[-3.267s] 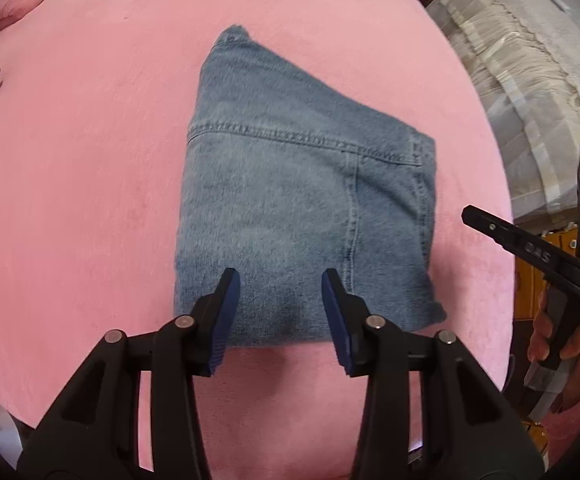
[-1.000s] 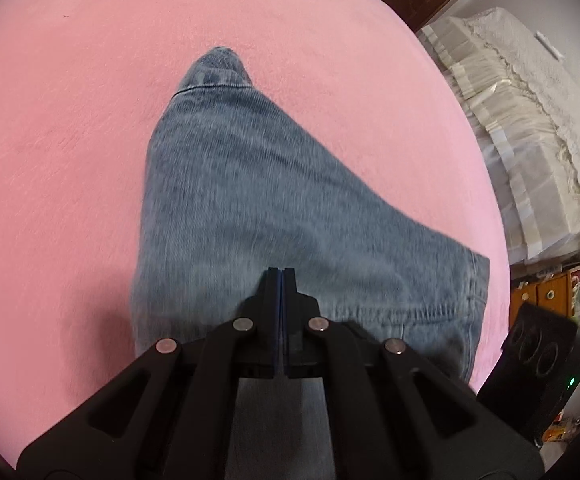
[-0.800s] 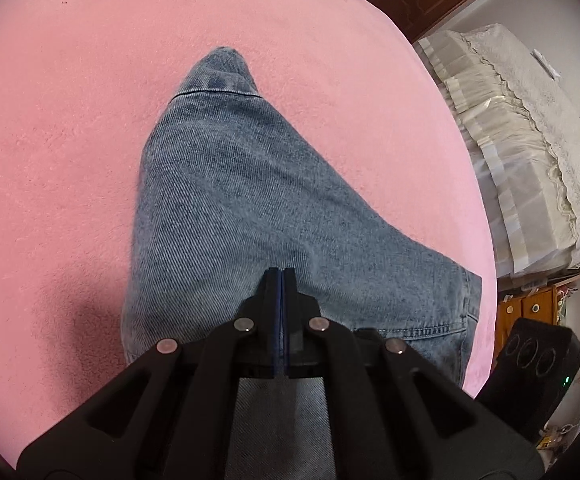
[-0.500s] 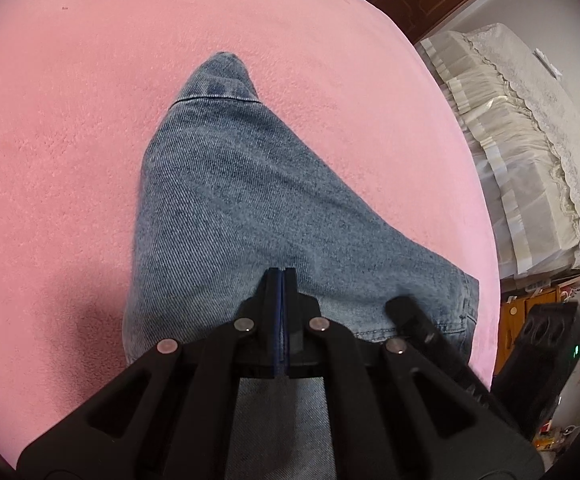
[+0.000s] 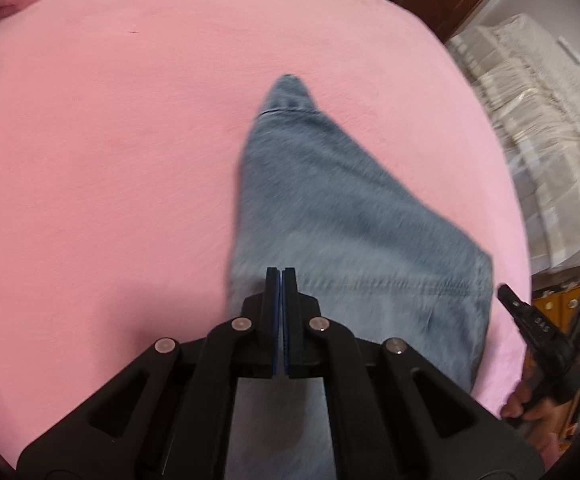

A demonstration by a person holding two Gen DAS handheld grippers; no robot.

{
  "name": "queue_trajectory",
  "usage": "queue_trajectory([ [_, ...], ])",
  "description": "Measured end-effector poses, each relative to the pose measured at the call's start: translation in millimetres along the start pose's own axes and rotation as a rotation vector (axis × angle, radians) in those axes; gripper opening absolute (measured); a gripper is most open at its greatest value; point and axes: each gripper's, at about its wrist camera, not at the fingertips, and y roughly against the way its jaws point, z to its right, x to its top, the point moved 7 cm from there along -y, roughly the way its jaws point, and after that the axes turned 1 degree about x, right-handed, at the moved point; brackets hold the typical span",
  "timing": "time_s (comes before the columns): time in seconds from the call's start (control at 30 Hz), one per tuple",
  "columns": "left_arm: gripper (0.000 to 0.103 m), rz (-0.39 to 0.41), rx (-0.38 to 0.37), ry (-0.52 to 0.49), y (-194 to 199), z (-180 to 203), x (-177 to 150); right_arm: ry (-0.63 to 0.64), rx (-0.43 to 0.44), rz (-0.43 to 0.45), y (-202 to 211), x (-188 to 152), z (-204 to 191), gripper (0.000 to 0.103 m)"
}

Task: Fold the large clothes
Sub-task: 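Press the folded denim bundle flat with both closed tools, then open both tools and position them at the bundle's edge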

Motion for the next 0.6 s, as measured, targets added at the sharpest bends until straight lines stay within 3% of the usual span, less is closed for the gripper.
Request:
queue_trajectory([
  [0.1, 0.000, -0.065, 0.081, 0.011, 14.3, -11.8, -23.8, 0.025, -0.035, -0.081, 17.9, -18.9, 4.0, 0.001],
  [0.27, 0.000, -0.099, 0.128, 0.011, 44.7, -14.9, -61.7, -0.008, -0.054, -0.191, 58.7, -59.8, 15.6, 0.005],
  [0.33, 0.000, -0.116, 0.163, 0.007, 57.5, -15.9, -78.1, -0.012, -0.053, -0.251, 67.1, -77.7, 13.9, 0.014],
  [0.4, 0.000, -0.131, 0.161, 0.007, 67.7, -14.6, -94.8, 0.008, -0.034, -0.296, 75.3, -92.7, 6.1, 0.029],
  [0.53, 0.000, -0.168, 0.157, -0.003, 86.9, -5.4, -124.3, 0.083, -0.012, -0.359, 88.5, -117.1, -16.4, 0.048],
  [0.6, 0.000, -0.216, 0.169, -0.023, 90.9, 0.9, -133.7, 0.134, -0.021, -0.388, 98.0, -125.3, -24.0, 0.066],
])
